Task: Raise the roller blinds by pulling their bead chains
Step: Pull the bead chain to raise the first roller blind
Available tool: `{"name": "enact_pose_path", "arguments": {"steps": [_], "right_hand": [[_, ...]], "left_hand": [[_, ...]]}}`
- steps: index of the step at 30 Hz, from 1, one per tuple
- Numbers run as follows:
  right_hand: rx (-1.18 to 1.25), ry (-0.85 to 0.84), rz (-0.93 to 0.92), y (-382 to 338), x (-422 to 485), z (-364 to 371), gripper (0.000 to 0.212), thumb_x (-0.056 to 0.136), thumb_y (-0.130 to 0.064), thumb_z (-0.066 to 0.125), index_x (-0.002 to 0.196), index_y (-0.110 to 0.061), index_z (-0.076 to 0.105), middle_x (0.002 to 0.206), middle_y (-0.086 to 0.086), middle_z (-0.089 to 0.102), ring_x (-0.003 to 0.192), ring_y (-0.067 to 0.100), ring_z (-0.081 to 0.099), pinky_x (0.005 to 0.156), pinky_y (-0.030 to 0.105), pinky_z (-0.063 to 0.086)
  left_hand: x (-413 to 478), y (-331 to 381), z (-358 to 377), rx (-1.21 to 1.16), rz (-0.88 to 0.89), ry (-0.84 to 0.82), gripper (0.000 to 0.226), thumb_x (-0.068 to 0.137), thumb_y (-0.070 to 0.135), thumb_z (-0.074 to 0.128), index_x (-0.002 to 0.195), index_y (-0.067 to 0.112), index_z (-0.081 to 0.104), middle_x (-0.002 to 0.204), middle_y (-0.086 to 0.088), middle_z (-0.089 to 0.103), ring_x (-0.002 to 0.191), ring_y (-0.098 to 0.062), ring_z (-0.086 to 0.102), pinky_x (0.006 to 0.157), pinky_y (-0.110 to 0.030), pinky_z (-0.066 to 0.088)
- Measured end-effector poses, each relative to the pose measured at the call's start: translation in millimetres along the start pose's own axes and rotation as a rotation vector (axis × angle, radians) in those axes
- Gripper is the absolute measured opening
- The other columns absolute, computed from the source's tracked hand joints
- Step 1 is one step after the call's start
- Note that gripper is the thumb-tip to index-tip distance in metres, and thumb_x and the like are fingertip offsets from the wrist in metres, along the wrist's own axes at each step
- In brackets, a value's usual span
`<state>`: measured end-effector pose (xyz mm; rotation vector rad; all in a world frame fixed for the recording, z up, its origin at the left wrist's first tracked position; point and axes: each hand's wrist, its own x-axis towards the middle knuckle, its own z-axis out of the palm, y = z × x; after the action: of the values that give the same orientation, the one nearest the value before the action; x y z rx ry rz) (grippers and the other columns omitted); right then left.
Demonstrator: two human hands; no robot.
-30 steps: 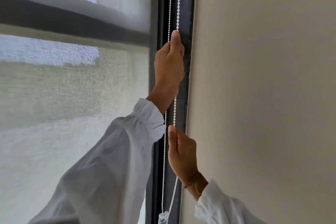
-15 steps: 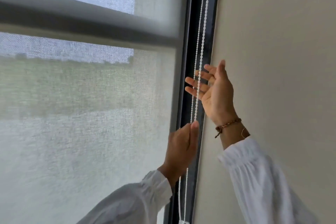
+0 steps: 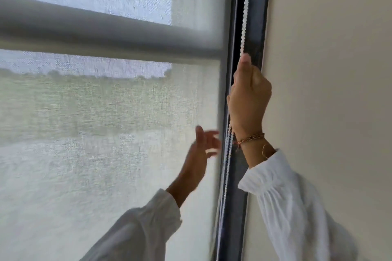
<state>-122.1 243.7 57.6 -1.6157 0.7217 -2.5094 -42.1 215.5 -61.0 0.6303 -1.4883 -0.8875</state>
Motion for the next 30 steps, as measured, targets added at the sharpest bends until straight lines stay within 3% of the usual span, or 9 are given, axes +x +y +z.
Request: {"name": "enact_pose_path", "arguments": {"steps": [3,6,9,12,15,18,22,26,30], "right_hand": [[-0.145,-0.029,-0.128,21.2,-31.7,-21.2,0.038,0.094,-0.031,0.042,0.058,-0.019,0.042,0.045,-0.014,0.032,0.04,0.003,0.038,0.042,0.01,0.026],[-0.268,-0.121,-0.189,49.2,-74.5,-40.2,0.049,0.094,-0.047,0.029,0.055,-0.018,0.041,0.044,-0.019,0.024,0.037,-0.001,0.038,0.039,0.005,0.023],[-0.379,-0.202,-0.101,80.1,-114.0,-52.4,0.065,0.092,-0.056,0.021,0.053,-0.01,0.044,0.04,0.002,0.042,0.036,0.005,0.036,0.035,0.021,0.032],[-0.393,-0.269,0.01,87.2,-132.8,-58.2,0.067,0.09,-0.059,0.023,0.055,-0.007,0.045,0.045,0.009,0.048,0.04,0.016,0.044,0.038,0.032,0.04],[-0.162,-0.284,0.265,78.6,-121.7,-55.5,0.058,0.089,-0.052,0.032,0.053,-0.007,0.044,0.043,-0.001,0.041,0.044,0.01,0.037,0.045,0.021,0.03],[0.067,-0.296,0.543,76.3,-93.1,-57.8,0.048,0.095,-0.041,0.027,0.059,-0.019,0.05,0.043,-0.011,0.049,0.043,0.003,0.047,0.048,0.015,0.042],[0.189,-0.28,0.592,58.4,-37.7,-62.2,0.049,0.096,-0.043,0.018,0.095,-0.016,0.058,0.087,0.005,0.065,0.078,0.011,0.064,0.068,0.019,0.052],[0.344,-0.271,0.582,24.8,4.2,-50.2,0.043,0.096,-0.041,0.028,0.101,-0.009,0.056,0.085,0.007,0.064,0.081,0.019,0.065,0.079,0.033,0.054],[0.416,-0.285,0.623,-10.9,26.9,-31.3,0.042,0.094,-0.044,0.037,0.07,-0.015,0.055,0.057,0.002,0.054,0.041,0.011,0.049,0.041,0.023,0.042]], "left_hand": [[18.7,63.9,6.6,-0.026,0.112,0.022,0.066,0.081,0.068,0.025,0.109,0.017,0.056,0.103,-0.007,0.061,0.105,-0.024,0.058,0.099,-0.04,0.043],[36.1,113.5,22.5,-0.007,0.174,-0.015,0.044,0.096,0.039,0.023,0.12,0.011,0.047,0.122,-0.009,0.056,0.117,-0.021,0.052,0.102,-0.032,0.037],[53.3,132.0,42.4,-0.037,0.157,-0.092,0.029,0.097,0.034,0.033,0.101,0.013,0.052,0.09,-0.001,0.063,0.083,-0.011,0.061,0.074,-0.021,0.048],[60.0,122.2,51.1,-0.109,0.167,0.181,0.04,0.097,0.032,0.037,0.063,0.017,0.049,0.042,0.009,0.038,0.036,-0.006,0.032,0.036,-0.018,0.026],[55.2,110.2,59.6,0.141,0.449,0.367,0.045,0.098,0.025,0.035,0.055,0.013,0.038,0.046,0.005,0.032,0.041,-0.012,0.028,0.039,-0.02,0.024],[52.0,106.4,58.4,0.297,0.609,0.416,0.043,0.097,0.024,0.035,0.058,0.006,0.038,0.049,0.004,0.033,0.044,-0.016,0.032,0.04,-0.021,0.025],[37.7,80.3,51.5,0.426,0.691,0.355,0.035,0.093,0.03,0.032,0.06,0.019,0.038,0.046,0.011,0.031,0.04,-0.011,0.038,0.038,-0.011,0.025],[4.0,30.4,50.9,0.577,0.657,0.231,0.038,0.095,0.037,0.029,0.062,0.02,0.037,0.046,0.012,0.027,0.039,-0.005,0.038,0.038,-0.006,0.023],[-27.1,-6.7,44.2,0.637,0.631,0.16,0.032,0.095,0.043,0.025,0.065,0.033,0.026,0.046,0.017,0.018,0.037,-0.003,0.034,0.04,-0.003,0.02]]}}
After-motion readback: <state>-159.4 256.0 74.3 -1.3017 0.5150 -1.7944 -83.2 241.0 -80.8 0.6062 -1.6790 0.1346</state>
